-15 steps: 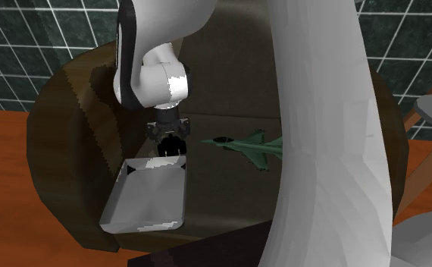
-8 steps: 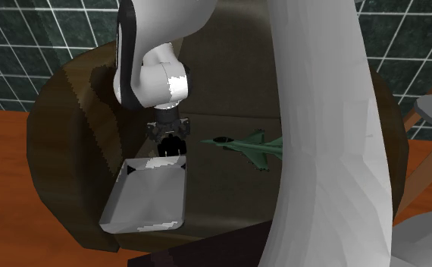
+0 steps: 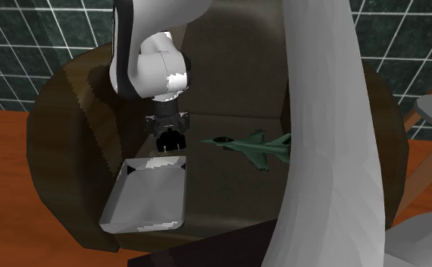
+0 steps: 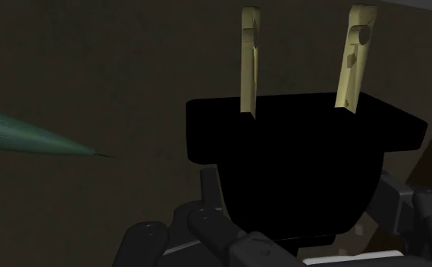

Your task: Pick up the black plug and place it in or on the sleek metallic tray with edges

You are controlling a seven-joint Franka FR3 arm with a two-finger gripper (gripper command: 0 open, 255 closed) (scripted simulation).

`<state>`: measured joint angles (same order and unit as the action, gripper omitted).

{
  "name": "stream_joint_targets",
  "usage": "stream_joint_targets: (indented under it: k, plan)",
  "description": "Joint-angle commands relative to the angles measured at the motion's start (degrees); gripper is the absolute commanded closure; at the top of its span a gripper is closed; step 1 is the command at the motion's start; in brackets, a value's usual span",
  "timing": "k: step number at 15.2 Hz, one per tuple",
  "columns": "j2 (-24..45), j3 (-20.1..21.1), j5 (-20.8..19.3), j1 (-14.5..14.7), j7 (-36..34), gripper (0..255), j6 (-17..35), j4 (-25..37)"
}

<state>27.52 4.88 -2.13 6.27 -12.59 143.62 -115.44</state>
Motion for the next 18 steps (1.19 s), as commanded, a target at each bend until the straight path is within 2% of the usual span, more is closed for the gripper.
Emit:
stream_joint_targets:
  k: [1,17,18]
  plan:
    - [-1.24,0.11,0.13,-0.05,0.04,255,-1.24,0.00]
    - [-9.56,0.68,1.14,-0.48,0.58,255,-10.95,1.42]
    - [-11.20,0.94,1.22,-0.10,-0.07,255,-10.08,-1.08]
